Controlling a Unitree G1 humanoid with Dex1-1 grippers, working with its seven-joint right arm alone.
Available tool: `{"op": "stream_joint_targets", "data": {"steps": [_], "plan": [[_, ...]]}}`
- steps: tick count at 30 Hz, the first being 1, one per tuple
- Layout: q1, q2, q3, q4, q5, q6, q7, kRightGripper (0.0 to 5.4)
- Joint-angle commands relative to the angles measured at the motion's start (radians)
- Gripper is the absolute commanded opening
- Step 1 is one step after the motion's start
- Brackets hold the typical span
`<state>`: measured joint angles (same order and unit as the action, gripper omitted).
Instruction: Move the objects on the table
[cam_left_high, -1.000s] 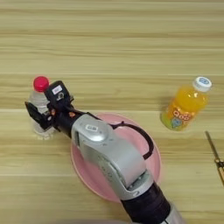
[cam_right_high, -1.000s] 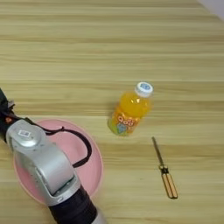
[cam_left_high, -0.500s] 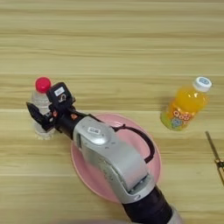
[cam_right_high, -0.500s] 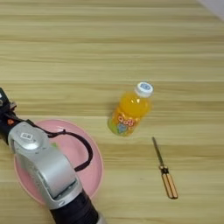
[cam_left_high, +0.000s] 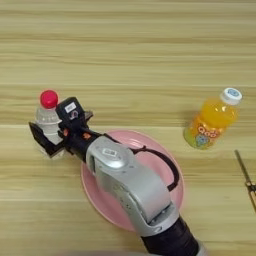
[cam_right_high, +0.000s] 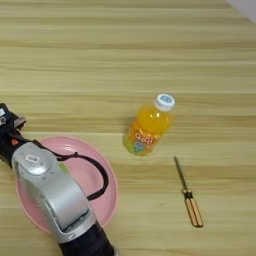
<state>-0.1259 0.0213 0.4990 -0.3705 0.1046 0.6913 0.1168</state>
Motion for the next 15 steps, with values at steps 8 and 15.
{"op": "stream_joint_targets", "data": {"steps": [8, 15], "plan": [[-0.023, 0.020, -0.020, -0.059, -0.009, -0.027, 0.003, 5.38], [0.007, 0.002, -0.021, -0.098, -0.012, -0.015, 0.004, 5.38]]}}
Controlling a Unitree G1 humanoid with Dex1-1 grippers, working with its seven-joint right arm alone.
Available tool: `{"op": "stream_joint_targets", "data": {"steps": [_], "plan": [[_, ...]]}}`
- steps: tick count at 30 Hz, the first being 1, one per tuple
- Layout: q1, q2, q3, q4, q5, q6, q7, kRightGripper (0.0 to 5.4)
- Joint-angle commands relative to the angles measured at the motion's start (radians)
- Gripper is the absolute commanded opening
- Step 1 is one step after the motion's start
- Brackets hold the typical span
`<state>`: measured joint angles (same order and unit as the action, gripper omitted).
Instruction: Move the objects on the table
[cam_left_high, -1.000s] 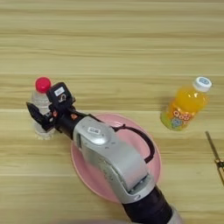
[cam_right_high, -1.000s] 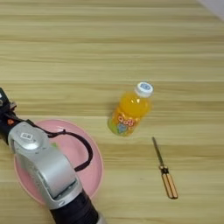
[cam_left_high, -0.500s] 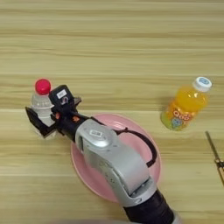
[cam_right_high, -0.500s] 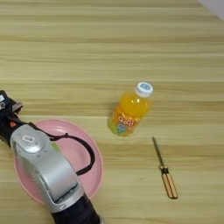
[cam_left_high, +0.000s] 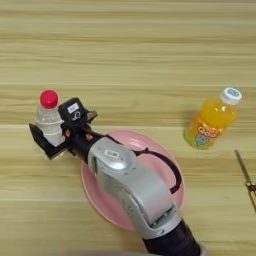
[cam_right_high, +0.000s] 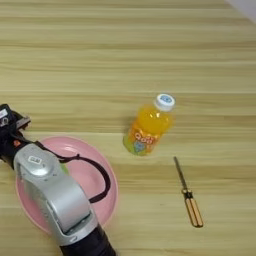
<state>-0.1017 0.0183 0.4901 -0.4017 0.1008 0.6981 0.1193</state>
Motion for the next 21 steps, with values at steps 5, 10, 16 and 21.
{"op": "stream_joint_targets", "data": {"steps": [5, 10, 16, 21], "plan": [[0.013, -0.006, -0.008, -0.109, -0.009, -0.008, -0.001, 5.38], [0.057, -0.019, 0.009, -0.187, -0.010, 0.023, -0.007, 5.38], [0.107, -0.038, 0.020, -0.248, -0.014, 0.045, -0.014, 5.38], [0.152, -0.059, 0.012, -0.312, -0.018, 0.065, -0.018, 5.38]]}}
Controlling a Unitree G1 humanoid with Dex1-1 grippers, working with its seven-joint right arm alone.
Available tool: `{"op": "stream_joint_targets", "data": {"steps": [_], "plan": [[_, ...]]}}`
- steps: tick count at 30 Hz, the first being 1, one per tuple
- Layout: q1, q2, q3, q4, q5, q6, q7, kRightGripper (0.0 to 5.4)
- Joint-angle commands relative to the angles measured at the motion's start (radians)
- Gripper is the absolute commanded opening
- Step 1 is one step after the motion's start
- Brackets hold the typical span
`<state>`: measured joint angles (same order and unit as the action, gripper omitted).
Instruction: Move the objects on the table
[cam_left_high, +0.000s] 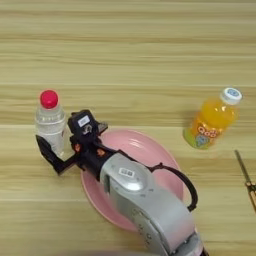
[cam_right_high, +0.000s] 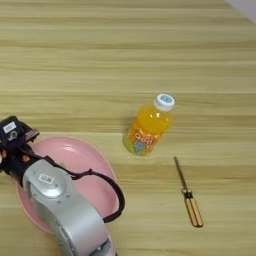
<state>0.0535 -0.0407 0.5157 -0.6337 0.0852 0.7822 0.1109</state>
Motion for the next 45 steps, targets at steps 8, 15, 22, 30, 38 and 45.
{"op": "stream_joint_targets", "data": {"steps": [8, 15, 22, 30, 38, 45], "plan": [[0.115, -0.054, -0.062, -0.203, -0.001, -0.015, -0.017, 5.38], [0.207, -0.093, -0.128, -0.284, 0.015, -0.027, -0.011, 5.38], [0.224, -0.099, -0.201, -0.286, 0.021, -0.071, -0.009, 5.38], [0.221, -0.100, -0.297, -0.299, 0.003, -0.149, -0.034, 5.38], [0.204, -0.109, -0.413, -0.288, -0.056, -0.258, -0.067, 5.38], [0.207, -0.081, -0.527, -0.268, -0.096, -0.321, -0.125, 5.38]]}}
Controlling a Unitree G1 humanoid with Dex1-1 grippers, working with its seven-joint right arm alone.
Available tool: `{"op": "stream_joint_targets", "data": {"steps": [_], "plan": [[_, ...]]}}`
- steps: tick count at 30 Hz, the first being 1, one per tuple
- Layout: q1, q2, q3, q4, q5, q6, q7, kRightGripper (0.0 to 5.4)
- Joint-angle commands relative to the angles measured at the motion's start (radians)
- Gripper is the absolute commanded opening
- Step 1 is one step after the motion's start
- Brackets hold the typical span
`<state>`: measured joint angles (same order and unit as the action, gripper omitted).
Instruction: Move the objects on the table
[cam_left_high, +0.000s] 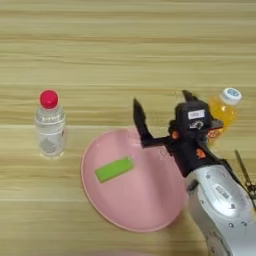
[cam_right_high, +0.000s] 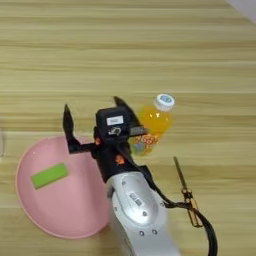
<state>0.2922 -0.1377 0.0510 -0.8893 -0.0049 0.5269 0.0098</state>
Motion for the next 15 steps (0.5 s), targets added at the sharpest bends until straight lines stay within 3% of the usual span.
{"op": "stream_joint_targets", "data": {"steps": [1, 7, 15], "plan": [[-0.036, 0.021, -0.072, -0.009, -0.009, -0.072, -0.030, 5.38], [-0.053, 0.020, -0.169, 0.009, -0.092, -0.131, -0.097, 5.38], [-0.075, 0.032, -0.240, 0.025, -0.104, -0.154, -0.113, 5.38]]}}
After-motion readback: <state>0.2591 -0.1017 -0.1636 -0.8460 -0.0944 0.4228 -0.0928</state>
